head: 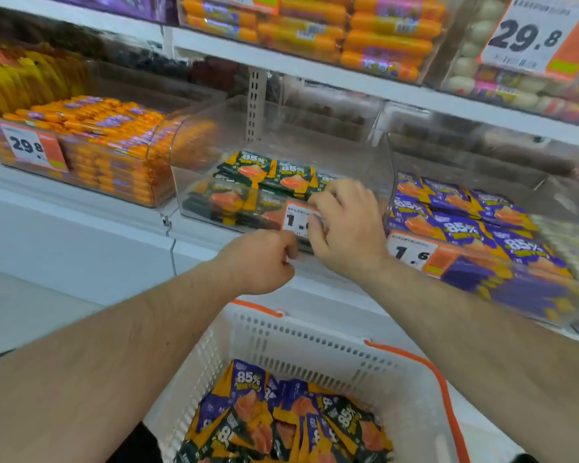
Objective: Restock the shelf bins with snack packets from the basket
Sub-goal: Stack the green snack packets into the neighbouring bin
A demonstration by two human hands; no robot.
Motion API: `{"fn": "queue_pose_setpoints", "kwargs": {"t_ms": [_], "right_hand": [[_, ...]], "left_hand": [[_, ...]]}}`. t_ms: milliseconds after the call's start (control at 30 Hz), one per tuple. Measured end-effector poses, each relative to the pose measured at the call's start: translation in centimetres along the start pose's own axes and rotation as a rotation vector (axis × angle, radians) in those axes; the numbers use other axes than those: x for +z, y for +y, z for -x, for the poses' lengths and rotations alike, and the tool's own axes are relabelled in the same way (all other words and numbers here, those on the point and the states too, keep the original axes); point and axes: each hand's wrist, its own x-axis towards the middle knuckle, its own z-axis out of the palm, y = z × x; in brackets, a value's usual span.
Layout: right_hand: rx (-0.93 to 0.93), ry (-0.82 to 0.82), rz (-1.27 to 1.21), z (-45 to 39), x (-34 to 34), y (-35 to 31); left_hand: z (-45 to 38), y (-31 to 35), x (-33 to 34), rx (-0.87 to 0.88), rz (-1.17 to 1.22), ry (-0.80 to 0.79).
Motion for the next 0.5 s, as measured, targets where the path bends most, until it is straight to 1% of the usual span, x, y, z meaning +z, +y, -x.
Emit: {"fn": "queue_pose_setpoints", "kwargs": {"t_ms": [33,67,133,167,233,267,333,433,500], "right_hand": [[-0.057,0.024,-0.057,2.2,0.2,-0.5],[-0.057,-0.010,-0.103,4.5,1.0,-0.7],[0.049,-0.169,-0.160,8.8,2.7,-0.9],[0.127,-0.301,-0.159,10.9,3.5,-0.8],[0.326,-0.634,-0.155,14.7,4.6,-0.4],[0.415,-0.768,-0.147,16.5,5.1,-0.1],[0.550,-0.940,-0.122,19.9,5.8,0.1],[0.774,-1.191,-0.172,24.1,6.8,-0.1],[0.833,-1.366,-0.191,26.2,7.5,-0.1]], "left_hand": [[0.2,-0.2,0.7,-0.013,-0.056,-0.172],[0.4,-0.4,1.5,-0.022,-0.100,-0.325],[0.8,-0.8,3.1,-0.035,-0.172,-0.535],[0.9,-0.9,3.9,-0.034,-0.209,-0.598],[1.0,-0.9,5.3,-0.011,-0.274,-0.681],[0.9,-0.8,5.8,0.004,-0.292,-0.713],[0.6,-0.5,6.7,0.014,-0.291,-0.743],[-0.3,-0.1,7.6,0.022,-0.263,-0.743],[-0.9,0.0,8.1,0.027,-0.267,-0.744]]}}
